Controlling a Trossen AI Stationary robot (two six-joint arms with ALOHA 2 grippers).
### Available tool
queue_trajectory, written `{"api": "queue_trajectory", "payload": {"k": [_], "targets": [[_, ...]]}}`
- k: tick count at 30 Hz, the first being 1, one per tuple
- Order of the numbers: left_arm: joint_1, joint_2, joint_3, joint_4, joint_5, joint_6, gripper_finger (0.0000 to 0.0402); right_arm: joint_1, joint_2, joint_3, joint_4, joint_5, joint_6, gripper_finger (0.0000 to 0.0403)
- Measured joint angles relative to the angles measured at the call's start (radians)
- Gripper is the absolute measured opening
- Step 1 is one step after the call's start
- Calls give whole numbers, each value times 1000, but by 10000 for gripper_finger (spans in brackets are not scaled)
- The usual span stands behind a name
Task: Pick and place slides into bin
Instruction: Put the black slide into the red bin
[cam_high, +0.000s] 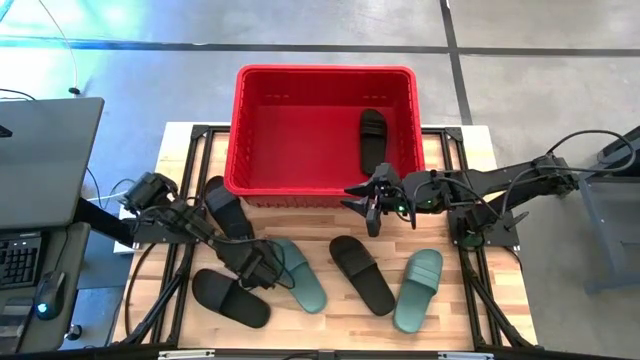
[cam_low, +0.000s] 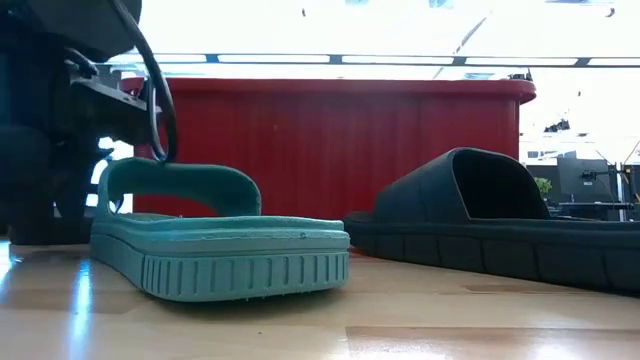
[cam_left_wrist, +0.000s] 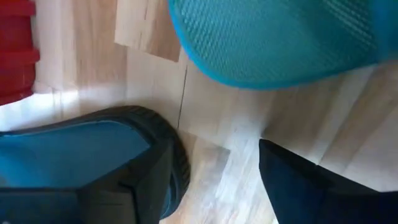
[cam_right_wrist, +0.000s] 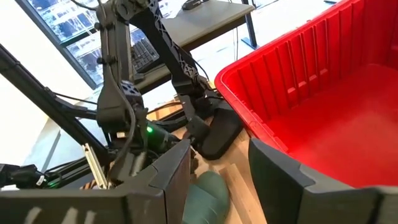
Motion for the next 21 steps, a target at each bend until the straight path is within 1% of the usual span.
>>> {"api": "queue_trajectory", "payload": {"k": [3, 7, 10, 15, 18, 21], "targets": [[17, 32, 1, 7, 6, -1, 223, 0, 0, 0, -1, 0, 3, 149], [27, 29, 10, -1, 25, -1, 204, 0, 0, 0, -6, 0, 3, 151], [28, 19, 47, -71, 64, 9, 186, 0, 0, 0, -7, 0, 2, 151], [28, 0, 136, -226, 50, 19, 164, 0, 0, 0, -11, 0, -3, 149], [27, -1, 181, -298, 6, 13, 157, -1, 0, 0, -11, 1, -4, 149], [30, -1, 178, -304, -5, 10, 157, -1, 0, 0, -12, 1, -5, 149]]}}
